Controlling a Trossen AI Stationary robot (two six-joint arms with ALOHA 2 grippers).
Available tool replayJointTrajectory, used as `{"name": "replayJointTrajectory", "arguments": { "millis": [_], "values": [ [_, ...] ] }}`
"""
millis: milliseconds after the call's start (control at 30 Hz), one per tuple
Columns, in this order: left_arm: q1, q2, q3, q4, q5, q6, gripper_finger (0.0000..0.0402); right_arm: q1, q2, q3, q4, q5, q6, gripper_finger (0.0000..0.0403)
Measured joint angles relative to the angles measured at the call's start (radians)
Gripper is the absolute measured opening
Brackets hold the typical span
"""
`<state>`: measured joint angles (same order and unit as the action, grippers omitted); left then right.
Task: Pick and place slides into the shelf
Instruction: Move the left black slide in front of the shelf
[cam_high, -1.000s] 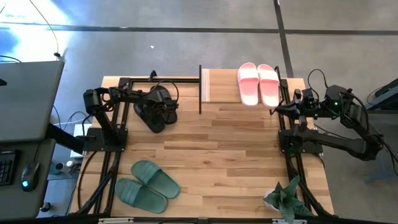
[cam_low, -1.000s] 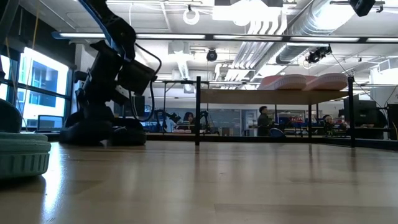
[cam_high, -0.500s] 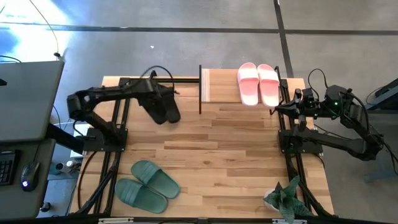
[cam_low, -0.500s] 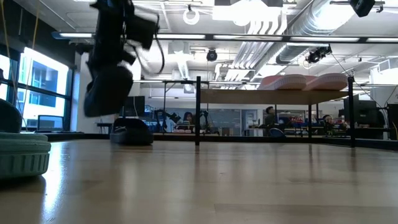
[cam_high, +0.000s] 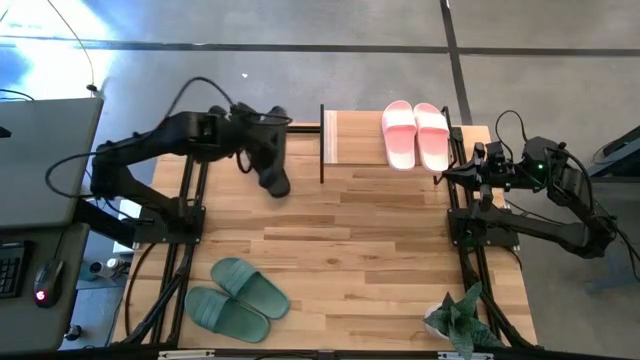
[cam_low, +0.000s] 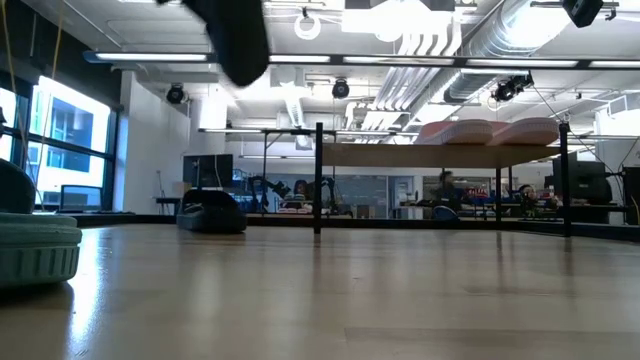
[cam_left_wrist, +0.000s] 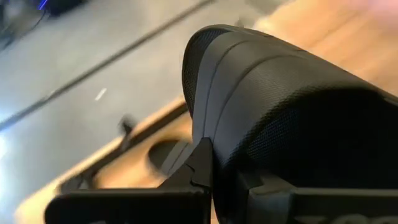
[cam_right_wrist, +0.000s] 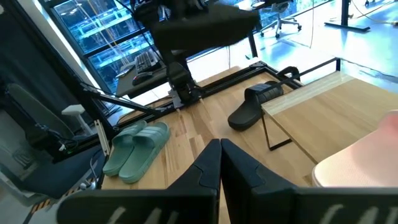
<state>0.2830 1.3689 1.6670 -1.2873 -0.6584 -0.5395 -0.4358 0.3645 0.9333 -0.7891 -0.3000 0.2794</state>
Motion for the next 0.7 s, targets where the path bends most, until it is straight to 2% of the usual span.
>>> {"name": "replayJointTrajectory", "arguments": {
  "millis": [167,400,567,700],
  "values": [
    [-0.117,0.000,0.102,0.217,0.008,0.167,0.0001,0.000,0.000,0.000,0.000,0.000,-0.007,0.0000],
    [-0.243,0.033,0.114,0.485,0.056,0.324,0.0001,0.000,0.000,0.000,0.000,0.001,-0.017,0.0000],
    [-0.327,0.153,0.114,0.604,0.048,0.462,0.0001,0.000,0.000,0.000,0.000,0.001,-0.018,0.0000],
    [-0.371,0.294,0.114,0.659,-0.029,0.532,0.0000,0.000,0.000,0.000,0.000,0.001,-0.015,0.0000]
  ]
}}
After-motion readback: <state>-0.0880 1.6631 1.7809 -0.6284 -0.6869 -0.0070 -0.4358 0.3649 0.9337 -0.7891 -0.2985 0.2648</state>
